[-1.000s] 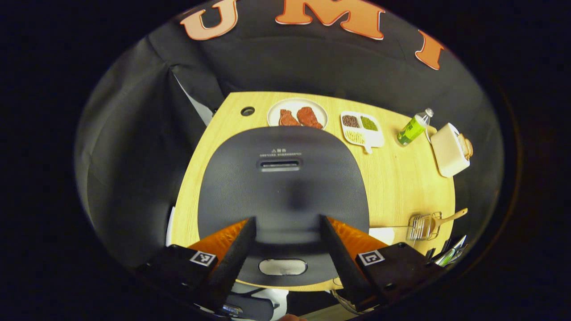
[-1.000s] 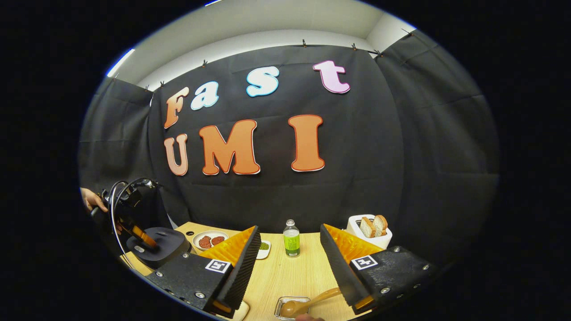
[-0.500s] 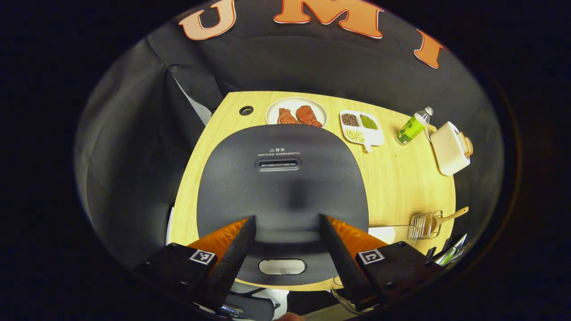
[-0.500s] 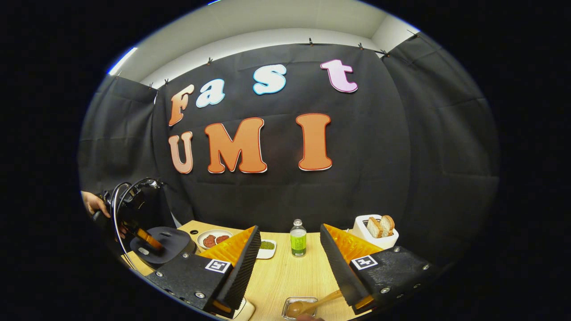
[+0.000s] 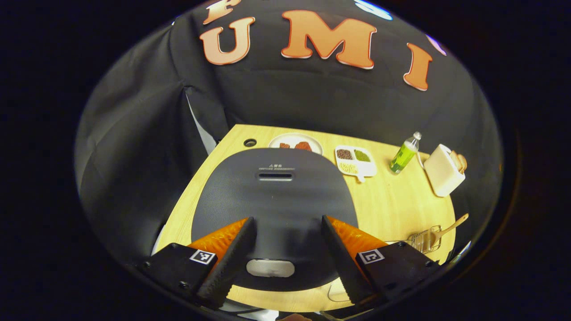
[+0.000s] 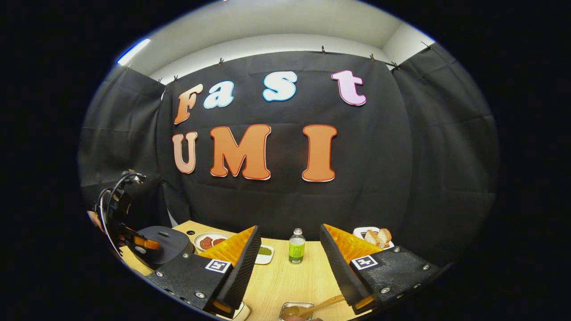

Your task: Close the left gripper, press the button to open the rice cooker; take a wooden spoon from the chopstick holder with the right hand, scoop a spoonful of rice and pour it into the rice cooker, then put the wooden spoon back into the chopstick holder.

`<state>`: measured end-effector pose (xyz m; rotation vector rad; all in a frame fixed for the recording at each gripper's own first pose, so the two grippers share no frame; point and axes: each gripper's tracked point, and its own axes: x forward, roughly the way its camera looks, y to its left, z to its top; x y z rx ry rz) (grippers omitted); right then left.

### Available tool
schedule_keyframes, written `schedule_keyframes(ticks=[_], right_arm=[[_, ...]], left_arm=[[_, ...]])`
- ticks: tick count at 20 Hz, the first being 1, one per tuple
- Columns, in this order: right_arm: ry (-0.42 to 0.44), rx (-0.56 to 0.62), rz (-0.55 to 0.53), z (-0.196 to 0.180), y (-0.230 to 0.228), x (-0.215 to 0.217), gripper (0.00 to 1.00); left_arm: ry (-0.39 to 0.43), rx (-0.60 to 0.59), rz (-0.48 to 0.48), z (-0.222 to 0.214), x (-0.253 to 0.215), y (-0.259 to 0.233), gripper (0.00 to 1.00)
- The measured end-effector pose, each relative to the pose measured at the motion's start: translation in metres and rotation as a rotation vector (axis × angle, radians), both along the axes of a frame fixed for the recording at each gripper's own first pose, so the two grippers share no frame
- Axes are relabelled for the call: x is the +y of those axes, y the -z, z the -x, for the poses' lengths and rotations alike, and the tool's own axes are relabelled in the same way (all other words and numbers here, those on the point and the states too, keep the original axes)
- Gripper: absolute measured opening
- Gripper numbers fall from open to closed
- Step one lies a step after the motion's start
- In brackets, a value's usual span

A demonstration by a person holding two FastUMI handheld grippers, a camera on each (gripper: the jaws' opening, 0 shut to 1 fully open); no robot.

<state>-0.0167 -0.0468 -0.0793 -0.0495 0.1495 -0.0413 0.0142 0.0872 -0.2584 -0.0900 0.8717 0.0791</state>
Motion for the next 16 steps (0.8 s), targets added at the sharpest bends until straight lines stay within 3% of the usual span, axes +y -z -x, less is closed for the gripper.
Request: schedule_keyframes(ticks=[4,5,6,7,12,16], right_arm=[[0.006,-0.062,0.031,-0.001,-0.023,0.006,0.83],[0.003,-0.071,0.033,0.0,-0.026,0.008,0.92],[0.0,-0.075,0.034,0.001,-0.028,0.01,0.83],[0.0,-0.082,0.034,0.002,-0.031,0.01,0.83],[-0.008,-0.119,0.042,0.003,-0.04,0.015,0.86],[-0.011,-0.136,0.049,0.004,-0.042,0.021,0.86]], left_arm=[[0.015,-0.259,-0.081,-0.013,0.015,-0.066,1.0],[0.019,-0.317,-0.095,-0.012,0.015,-0.082,1.0],[0.024,-0.37,-0.109,-0.011,0.015,-0.098,1.0],[0.029,-0.416,-0.123,-0.009,0.015,-0.112,0.99],[0.07,-0.588,-0.109,0.003,-0.016,-0.171,0.98],[0.052,-0.691,-0.098,0.015,-0.027,-0.198,1.0]])
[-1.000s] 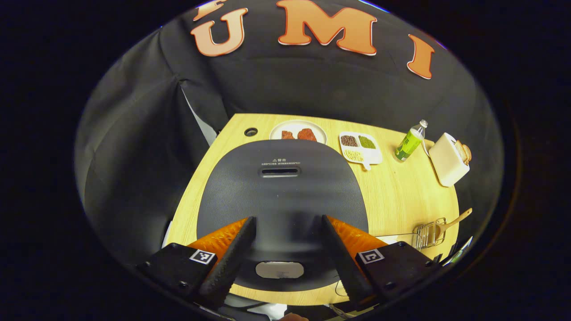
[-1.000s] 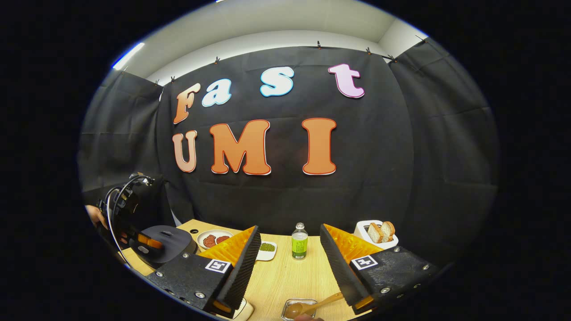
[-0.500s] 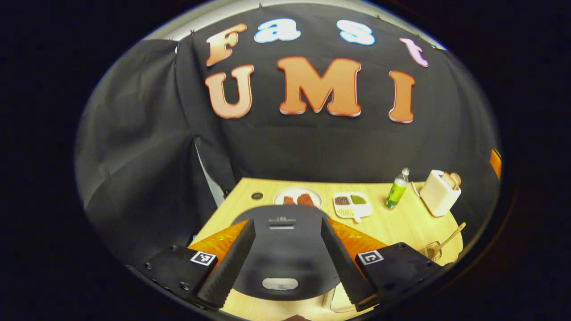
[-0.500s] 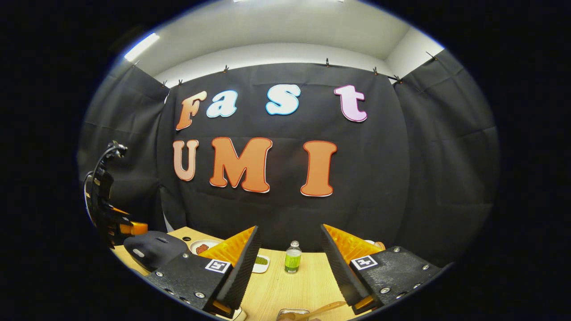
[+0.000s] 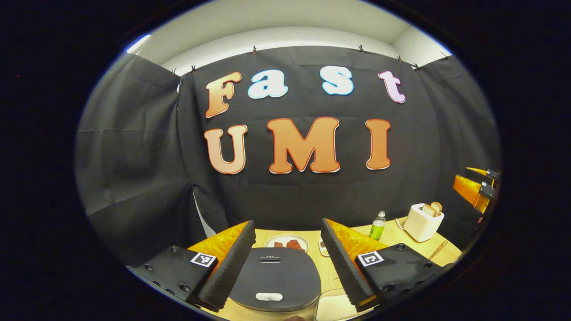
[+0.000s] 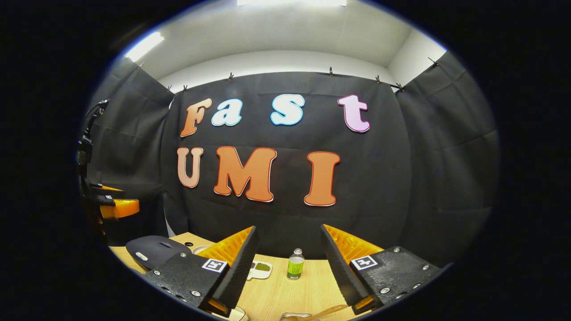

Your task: Close the left gripper, press the button to open the rice cooker; take a wooden spoon from the chopstick holder with the right hand, scoop a spoonful of rice and pour it into the rice cooker, then put the wooden spoon back into the chopstick holder.

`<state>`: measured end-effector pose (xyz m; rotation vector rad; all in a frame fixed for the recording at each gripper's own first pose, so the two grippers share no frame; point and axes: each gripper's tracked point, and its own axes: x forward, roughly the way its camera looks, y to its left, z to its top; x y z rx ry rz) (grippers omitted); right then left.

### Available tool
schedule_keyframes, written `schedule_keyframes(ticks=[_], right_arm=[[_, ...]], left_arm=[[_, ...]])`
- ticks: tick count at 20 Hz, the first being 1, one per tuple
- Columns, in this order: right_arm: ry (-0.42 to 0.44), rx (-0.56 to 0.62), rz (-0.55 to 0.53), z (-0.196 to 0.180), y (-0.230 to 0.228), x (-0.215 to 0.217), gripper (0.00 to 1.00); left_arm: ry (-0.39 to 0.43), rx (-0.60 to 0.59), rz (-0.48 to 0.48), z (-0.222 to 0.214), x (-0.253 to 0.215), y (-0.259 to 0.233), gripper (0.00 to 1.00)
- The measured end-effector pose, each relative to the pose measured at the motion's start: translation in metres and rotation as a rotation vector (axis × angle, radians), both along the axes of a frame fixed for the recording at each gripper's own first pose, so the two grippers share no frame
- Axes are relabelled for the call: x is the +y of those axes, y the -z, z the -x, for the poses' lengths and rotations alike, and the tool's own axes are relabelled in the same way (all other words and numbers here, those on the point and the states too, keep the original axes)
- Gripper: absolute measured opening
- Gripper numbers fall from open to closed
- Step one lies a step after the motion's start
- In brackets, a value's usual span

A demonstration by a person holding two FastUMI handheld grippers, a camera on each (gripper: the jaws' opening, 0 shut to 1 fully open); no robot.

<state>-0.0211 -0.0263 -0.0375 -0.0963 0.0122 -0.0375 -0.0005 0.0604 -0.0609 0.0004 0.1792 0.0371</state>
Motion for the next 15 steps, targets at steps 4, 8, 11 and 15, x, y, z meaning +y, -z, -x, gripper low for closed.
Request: schedule_keyframes(ticks=[4,8,11,15], right_arm=[[0.004,0.006,-0.003,0.007,0.006,0.006,0.86],[0.006,-0.006,-0.02,0.007,0.004,0.012,0.86],[-0.002,-0.008,-0.038,0.008,0.004,0.017,0.92],[-0.002,-0.006,-0.039,0.008,0.004,0.02,0.92]], left_arm=[[-0.01,-0.088,-0.017,0.006,-0.005,-0.019,1.0],[0.006,-0.157,-0.027,0.011,-0.02,-0.03,1.0],[0.025,-0.127,-0.015,0.014,-0.032,-0.019,1.0],[0.028,-0.097,0.026,0.014,-0.037,-0.017,1.0]])
